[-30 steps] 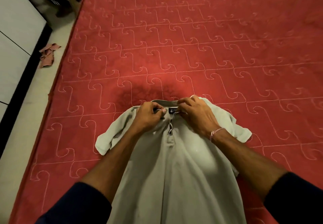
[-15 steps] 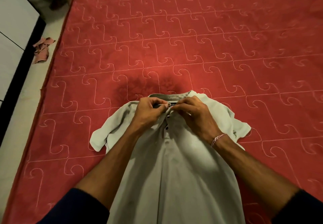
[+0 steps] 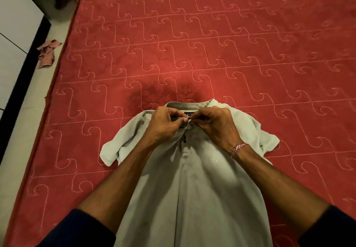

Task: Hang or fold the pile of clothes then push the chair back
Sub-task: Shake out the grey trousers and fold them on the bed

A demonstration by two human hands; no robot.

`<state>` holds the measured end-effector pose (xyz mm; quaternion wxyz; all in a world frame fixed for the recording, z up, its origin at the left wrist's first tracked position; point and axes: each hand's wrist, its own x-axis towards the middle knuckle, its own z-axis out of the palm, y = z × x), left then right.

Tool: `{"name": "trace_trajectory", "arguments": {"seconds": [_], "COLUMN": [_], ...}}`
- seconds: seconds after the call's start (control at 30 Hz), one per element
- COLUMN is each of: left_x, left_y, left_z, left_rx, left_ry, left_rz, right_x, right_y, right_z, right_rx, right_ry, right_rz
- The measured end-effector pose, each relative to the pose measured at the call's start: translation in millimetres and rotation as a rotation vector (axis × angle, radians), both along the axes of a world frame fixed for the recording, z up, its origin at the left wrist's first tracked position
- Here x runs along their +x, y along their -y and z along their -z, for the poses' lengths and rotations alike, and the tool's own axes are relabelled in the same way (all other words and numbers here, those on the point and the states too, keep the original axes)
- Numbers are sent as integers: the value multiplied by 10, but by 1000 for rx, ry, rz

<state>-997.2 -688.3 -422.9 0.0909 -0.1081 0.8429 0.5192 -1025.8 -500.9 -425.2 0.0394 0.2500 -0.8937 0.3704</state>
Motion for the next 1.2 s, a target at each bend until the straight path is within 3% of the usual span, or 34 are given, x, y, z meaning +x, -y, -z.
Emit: {"name": "trace_trajectory", "arguments": {"seconds": [0.4,0.6,0.93,1.07,1.2], "left_x": [-43,-61,-104,-160,-116], "left_y": [8,-12,-61,-28,-45], "left_z": [-59,-74,-56,-49,-39], "left_rx": [-144,-124,-185,-348,-531], "left_ry": [-41,14,29,-115,-270], "left_rz": [80,82,184,152,-57], "right_x": [13,59,-19,-203,-354], "right_y": [59,93,28,-54,-280], "right_z": [96,36,62,83,109], "right_rx": [82,139,255,296,480], "right_ry": [52,10,4,28,172], "right_rz": [114,164,73,77,235]}}
